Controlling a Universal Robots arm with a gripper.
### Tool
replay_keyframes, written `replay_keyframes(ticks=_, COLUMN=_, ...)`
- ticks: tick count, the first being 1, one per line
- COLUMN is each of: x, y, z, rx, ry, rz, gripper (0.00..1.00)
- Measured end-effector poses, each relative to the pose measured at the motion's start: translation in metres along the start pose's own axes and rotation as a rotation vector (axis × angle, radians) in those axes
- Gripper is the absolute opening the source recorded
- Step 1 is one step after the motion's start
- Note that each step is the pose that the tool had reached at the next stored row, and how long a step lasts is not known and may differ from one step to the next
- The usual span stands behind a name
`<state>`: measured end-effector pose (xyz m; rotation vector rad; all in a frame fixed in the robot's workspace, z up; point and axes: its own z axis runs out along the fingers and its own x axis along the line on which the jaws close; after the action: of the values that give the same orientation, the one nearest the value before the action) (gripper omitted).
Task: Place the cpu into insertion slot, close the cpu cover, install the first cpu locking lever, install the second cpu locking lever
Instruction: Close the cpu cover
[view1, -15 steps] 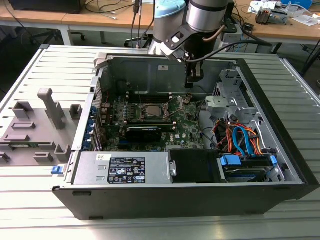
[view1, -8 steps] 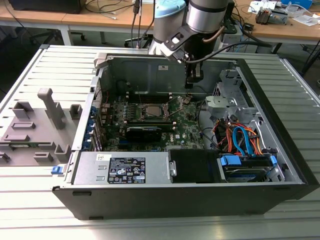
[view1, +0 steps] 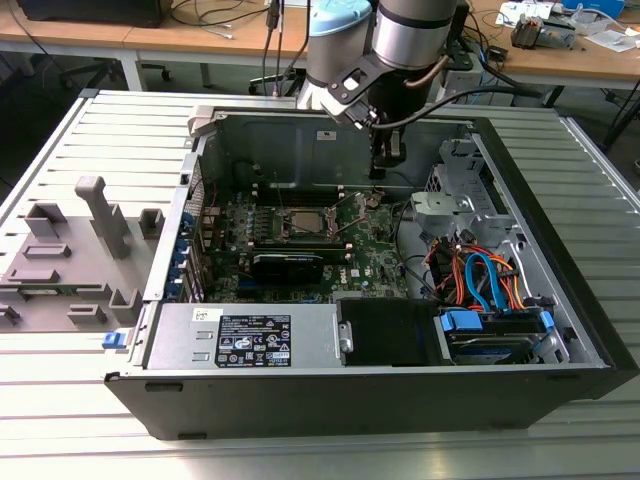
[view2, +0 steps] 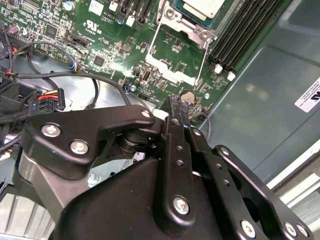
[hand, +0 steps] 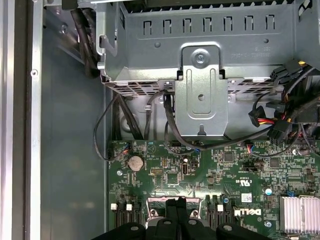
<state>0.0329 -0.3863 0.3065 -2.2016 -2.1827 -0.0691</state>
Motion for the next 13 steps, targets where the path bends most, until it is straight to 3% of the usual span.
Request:
replay_keyframes(ticks=3, x=-0.0001, y=0.0001, z=0.0007, rx=0.0, ry=0.0, rz=0.0, gripper=0.11)
replay_keyframes(ticks=5, x=-0.0008, y=0.001, z=0.013, rx=0.0, ry=-0.0001, rz=0.0, gripper=0.11)
replay_keyframes(ticks=13, x=-0.001, y=0.0012, z=0.0158, rx=0.0, ry=0.0, rz=0.0, gripper=0.11)
